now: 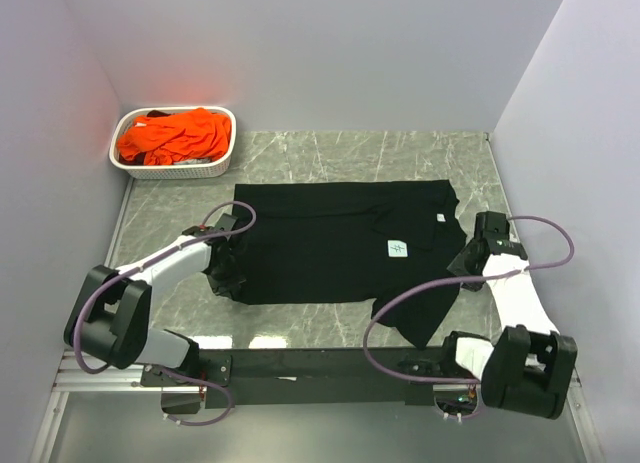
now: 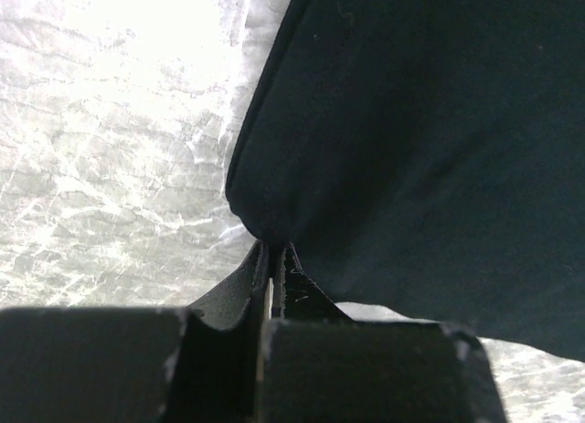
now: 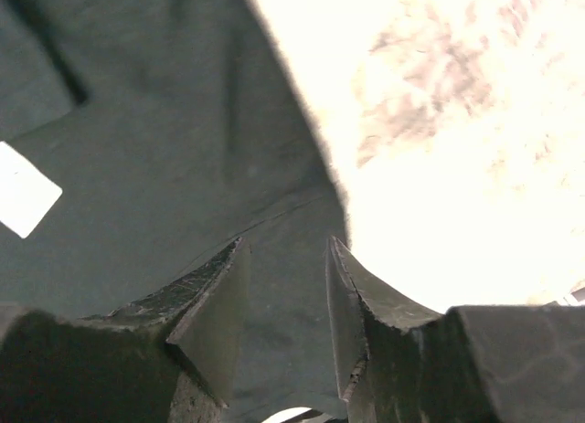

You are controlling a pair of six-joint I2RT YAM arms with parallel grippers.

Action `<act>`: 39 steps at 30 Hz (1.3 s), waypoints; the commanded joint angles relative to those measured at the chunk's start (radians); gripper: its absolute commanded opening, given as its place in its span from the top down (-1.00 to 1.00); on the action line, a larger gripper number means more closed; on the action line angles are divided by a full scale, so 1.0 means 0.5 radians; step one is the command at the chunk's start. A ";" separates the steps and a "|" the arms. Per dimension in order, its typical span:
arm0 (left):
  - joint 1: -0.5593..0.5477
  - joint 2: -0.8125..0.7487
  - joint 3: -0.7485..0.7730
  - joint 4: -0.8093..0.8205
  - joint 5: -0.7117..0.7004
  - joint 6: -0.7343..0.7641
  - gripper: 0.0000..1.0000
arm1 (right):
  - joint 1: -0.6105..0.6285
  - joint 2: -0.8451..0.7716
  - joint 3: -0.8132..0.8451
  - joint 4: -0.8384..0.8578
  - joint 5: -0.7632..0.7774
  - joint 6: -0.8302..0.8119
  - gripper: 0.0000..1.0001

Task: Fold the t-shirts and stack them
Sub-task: Fold the tshirt

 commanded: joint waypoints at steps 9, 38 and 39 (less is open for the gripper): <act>-0.006 -0.151 -0.013 0.039 0.028 0.031 0.99 | -0.249 0.316 0.002 0.231 -0.032 0.045 0.11; 0.080 -0.265 0.094 -0.197 0.099 0.080 0.99 | -0.292 0.310 -0.041 0.133 -0.069 0.094 1.00; 0.128 -0.304 0.103 -0.215 0.102 0.089 0.99 | -0.316 0.289 -0.032 0.102 -0.072 0.097 1.00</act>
